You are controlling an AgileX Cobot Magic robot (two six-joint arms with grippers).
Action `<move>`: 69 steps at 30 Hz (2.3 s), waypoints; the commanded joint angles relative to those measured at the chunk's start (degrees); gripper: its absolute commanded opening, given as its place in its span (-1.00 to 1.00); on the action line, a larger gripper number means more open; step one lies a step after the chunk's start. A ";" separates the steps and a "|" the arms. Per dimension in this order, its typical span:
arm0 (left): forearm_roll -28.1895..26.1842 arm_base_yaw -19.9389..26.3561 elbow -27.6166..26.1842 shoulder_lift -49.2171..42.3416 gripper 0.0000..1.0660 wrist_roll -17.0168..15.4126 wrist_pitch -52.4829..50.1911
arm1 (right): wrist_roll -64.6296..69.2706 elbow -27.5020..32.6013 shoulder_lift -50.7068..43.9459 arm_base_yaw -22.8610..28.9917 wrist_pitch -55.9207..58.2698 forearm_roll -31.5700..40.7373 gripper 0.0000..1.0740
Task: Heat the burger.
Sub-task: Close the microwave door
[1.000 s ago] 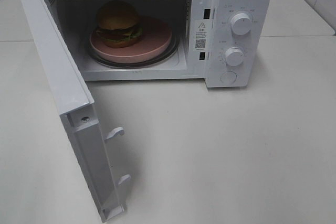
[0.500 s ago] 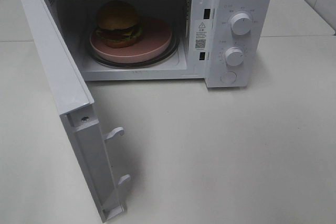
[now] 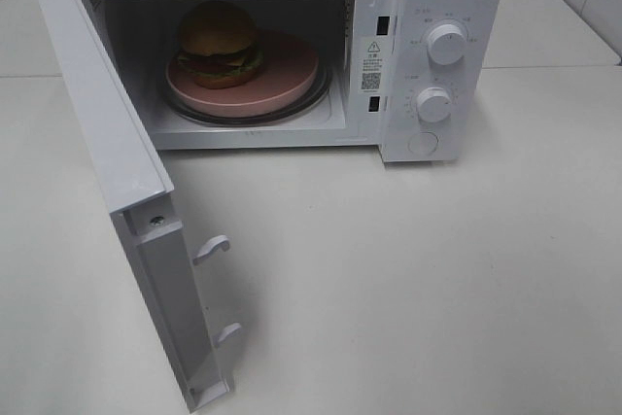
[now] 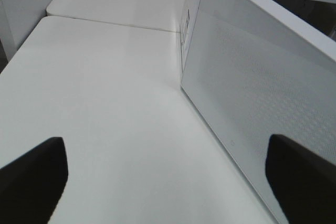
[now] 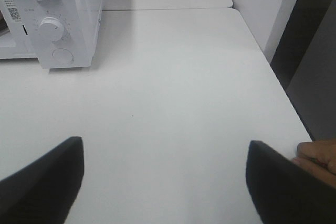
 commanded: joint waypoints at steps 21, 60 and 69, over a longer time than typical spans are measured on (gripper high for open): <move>-0.63 0.11 4.41 18.56 -0.97 0.00 -35.92 | 0.52 0.17 -2.01 -0.34 -0.40 0.11 0.42; 13.06 0.11 11.75 66.86 -1.00 -4.35 -94.71 | 0.52 0.17 -2.01 -0.34 -0.40 0.11 0.42; 22.63 0.11 11.00 75.75 -1.00 -10.49 -99.64 | 0.52 0.17 -2.01 -0.34 -0.40 0.11 0.42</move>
